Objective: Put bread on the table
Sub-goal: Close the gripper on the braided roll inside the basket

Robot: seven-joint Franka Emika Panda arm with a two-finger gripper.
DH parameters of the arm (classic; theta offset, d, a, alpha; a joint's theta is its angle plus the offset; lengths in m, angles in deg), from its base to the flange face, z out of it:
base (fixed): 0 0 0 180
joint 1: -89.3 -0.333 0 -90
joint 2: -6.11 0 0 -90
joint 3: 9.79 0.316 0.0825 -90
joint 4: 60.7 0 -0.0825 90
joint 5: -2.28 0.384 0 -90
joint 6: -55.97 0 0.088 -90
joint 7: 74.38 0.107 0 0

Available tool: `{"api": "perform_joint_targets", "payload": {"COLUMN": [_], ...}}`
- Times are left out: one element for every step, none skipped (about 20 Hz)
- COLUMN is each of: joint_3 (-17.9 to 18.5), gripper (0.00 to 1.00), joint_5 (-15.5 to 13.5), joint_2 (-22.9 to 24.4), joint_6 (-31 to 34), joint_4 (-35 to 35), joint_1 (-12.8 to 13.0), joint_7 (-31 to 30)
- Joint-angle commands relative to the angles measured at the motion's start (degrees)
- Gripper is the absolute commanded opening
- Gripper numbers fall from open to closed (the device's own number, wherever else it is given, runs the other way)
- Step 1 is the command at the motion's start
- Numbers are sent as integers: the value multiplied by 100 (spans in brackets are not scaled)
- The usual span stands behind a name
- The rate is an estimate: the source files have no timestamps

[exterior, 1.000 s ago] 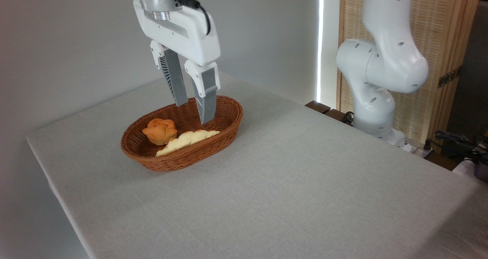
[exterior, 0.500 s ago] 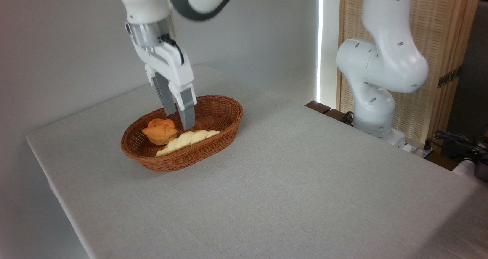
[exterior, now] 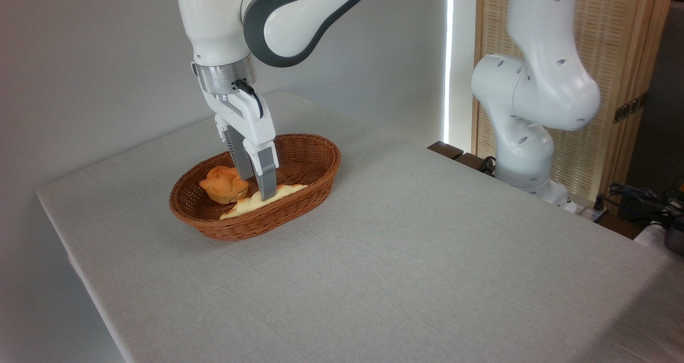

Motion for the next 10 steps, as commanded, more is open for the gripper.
{"api": "perform_joint_targets", "payload": {"joint_3": [-51, -51, -68, -121, -130, -156, -174, -174, -191, -218], "gripper": [100, 100, 100, 100, 100, 100, 100, 100, 100, 100], "joint_5": [459, 513, 540, 540, 549, 636, 698, 698, 707, 707], "joint_2": [62, 62, 62, 53, 53, 53, 53, 53, 53, 53], "joint_6": [-157, -157, -157, -157, -157, -157, -166, -166, -166, -166], "joint_4": [96, 104, 104, 122, 139, 174, 209, 227, 245, 262], "joint_1": [-24, -24, -24, -24, -24, -24, -24, -24, -15, -24], "joint_7": [37, 29, 37, 37, 37, 29, 11, 11, 11, 2]}}
